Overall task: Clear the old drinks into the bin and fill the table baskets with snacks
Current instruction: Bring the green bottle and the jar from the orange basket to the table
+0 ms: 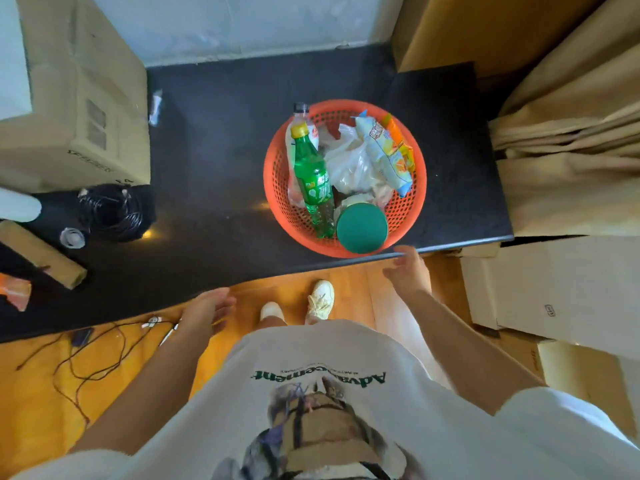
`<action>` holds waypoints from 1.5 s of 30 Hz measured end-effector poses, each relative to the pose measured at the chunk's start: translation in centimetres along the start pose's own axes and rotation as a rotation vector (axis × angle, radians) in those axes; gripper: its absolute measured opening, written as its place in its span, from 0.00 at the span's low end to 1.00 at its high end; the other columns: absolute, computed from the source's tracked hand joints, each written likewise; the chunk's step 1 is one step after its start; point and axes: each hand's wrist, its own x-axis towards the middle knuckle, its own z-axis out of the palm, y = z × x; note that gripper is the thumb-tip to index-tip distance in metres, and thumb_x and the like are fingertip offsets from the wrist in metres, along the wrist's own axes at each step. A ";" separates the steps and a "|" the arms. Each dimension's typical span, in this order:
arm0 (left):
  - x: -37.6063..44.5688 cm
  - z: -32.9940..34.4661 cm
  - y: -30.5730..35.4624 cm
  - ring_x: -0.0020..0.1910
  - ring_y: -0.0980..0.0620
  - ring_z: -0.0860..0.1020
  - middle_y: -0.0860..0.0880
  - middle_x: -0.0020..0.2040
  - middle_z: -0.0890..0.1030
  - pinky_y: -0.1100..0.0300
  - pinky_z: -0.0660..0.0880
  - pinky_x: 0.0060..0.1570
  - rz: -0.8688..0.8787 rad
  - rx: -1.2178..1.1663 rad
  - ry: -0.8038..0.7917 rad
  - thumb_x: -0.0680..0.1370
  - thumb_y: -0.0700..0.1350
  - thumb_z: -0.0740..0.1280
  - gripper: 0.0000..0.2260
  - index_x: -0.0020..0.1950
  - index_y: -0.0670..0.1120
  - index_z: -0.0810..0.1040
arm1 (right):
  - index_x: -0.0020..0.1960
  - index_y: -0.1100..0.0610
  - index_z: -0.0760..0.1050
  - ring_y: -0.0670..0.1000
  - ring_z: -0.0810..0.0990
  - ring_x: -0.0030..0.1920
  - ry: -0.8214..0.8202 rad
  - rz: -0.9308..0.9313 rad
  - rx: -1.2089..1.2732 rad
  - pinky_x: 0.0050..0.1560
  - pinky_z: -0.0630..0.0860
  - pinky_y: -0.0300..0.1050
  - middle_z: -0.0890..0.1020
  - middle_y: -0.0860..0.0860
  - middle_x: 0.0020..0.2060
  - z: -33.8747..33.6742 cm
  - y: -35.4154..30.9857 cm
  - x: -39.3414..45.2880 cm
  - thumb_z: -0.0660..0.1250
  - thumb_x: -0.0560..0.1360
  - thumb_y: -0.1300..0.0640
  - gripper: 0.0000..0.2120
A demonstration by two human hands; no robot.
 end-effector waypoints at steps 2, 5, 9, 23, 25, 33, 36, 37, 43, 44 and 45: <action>-0.2 2.4 2.7 0.41 0.51 0.78 0.47 0.43 0.79 0.60 0.72 0.38 0.022 -0.056 -0.021 0.80 0.43 0.60 0.09 0.59 0.45 0.74 | 0.66 0.53 0.67 0.56 0.74 0.58 0.031 -0.197 -0.231 0.51 0.73 0.47 0.73 0.56 0.60 -0.8 -1.2 2.0 0.68 0.67 0.67 0.29; -0.6 6.5 6.8 0.54 0.47 0.76 0.45 0.47 0.79 0.54 0.73 0.54 0.080 -0.127 -0.164 0.81 0.38 0.57 0.14 0.66 0.39 0.71 | 0.70 0.51 0.62 0.58 0.68 0.65 0.018 -0.378 -0.450 0.60 0.70 0.55 0.69 0.55 0.66 -1.8 -2.5 4.7 0.72 0.64 0.67 0.38; -0.5 11.5 10.6 0.66 0.40 0.71 0.36 0.64 0.73 0.48 0.69 0.63 0.161 -0.161 -0.288 0.79 0.33 0.58 0.19 0.71 0.36 0.64 | 0.73 0.47 0.56 0.57 0.64 0.69 -0.089 -0.507 -0.592 0.65 0.65 0.57 0.64 0.51 0.69 -2.0 -3.7 7.4 0.77 0.62 0.59 0.47; 5.0 20.2 13.0 0.65 0.47 0.70 0.51 0.64 0.73 0.43 0.67 0.66 0.168 -0.053 -0.118 0.69 0.45 0.75 0.32 0.69 0.49 0.64 | 0.73 0.41 0.50 0.38 0.59 0.66 -0.370 -0.703 -0.318 0.66 0.62 0.41 0.62 0.36 0.66 -2.0 -3.7 11.2 0.78 0.56 0.58 0.55; 4.9 20.3 13.1 0.63 0.46 0.72 0.53 0.57 0.76 0.42 0.70 0.64 0.187 -0.056 -0.140 0.71 0.43 0.74 0.26 0.65 0.52 0.68 | 0.71 0.42 0.54 0.36 0.59 0.62 -0.340 -0.692 -0.209 0.62 0.63 0.39 0.61 0.32 0.62 -1.9 -3.9 10.7 0.77 0.55 0.59 0.52; 4.9 19.5 12.9 0.65 0.43 0.72 0.49 0.64 0.75 0.49 0.71 0.57 0.205 -0.012 -0.232 0.72 0.44 0.72 0.25 0.67 0.52 0.69 | 0.64 0.45 0.66 0.47 0.72 0.65 -0.274 -0.460 0.500 0.60 0.72 0.51 0.75 0.41 0.60 -3.6 -5.3 6.5 0.77 0.56 0.56 0.39; 4.2 17.9 12.8 0.62 0.46 0.76 0.51 0.60 0.77 0.53 0.71 0.53 0.256 -0.027 -0.311 0.73 0.45 0.71 0.18 0.59 0.55 0.71 | 0.66 0.60 0.65 0.56 0.77 0.60 -0.243 -0.374 0.742 0.51 0.76 0.55 0.78 0.55 0.58 -4.3 -4.9 4.2 0.72 0.62 0.61 0.34; 3.8 17.3 12.9 0.61 0.46 0.76 0.51 0.59 0.77 0.54 0.71 0.52 0.283 -0.042 -0.339 0.73 0.44 0.71 0.17 0.58 0.55 0.71 | 0.65 0.62 0.64 0.57 0.77 0.58 -0.219 -0.341 0.805 0.50 0.76 0.55 0.78 0.57 0.56 -4.4 -4.7 3.3 0.68 0.64 0.61 0.31; 0.0 11.4 13.6 0.54 0.50 0.80 0.52 0.56 0.81 0.54 0.77 0.52 0.431 -0.063 -0.593 0.73 0.42 0.69 0.20 0.63 0.54 0.70 | 0.68 0.62 0.64 0.63 0.76 0.61 -0.148 -0.209 1.066 0.56 0.76 0.59 0.75 0.63 0.63 -3.2 -3.8 -3.0 0.63 0.66 0.49 0.34; -0.7 10.1 13.6 0.53 0.51 0.81 0.53 0.55 0.82 0.55 0.78 0.50 0.448 -0.042 -0.652 0.72 0.44 0.69 0.20 0.62 0.54 0.71 | 0.67 0.61 0.67 0.60 0.78 0.59 -0.123 -0.194 1.117 0.52 0.79 0.54 0.77 0.62 0.61 -2.8 -3.7 -4.1 0.61 0.68 0.50 0.29; -1.4 8.9 13.6 0.52 0.52 0.82 0.54 0.53 0.83 0.55 0.79 0.49 0.461 -0.020 -0.710 0.70 0.46 0.69 0.19 0.60 0.55 0.73 | 0.63 0.58 0.73 0.57 0.80 0.56 -0.106 -0.182 1.188 0.49 0.79 0.49 0.81 0.58 0.57 -2.3 -3.6 -5.3 0.59 0.71 0.51 0.22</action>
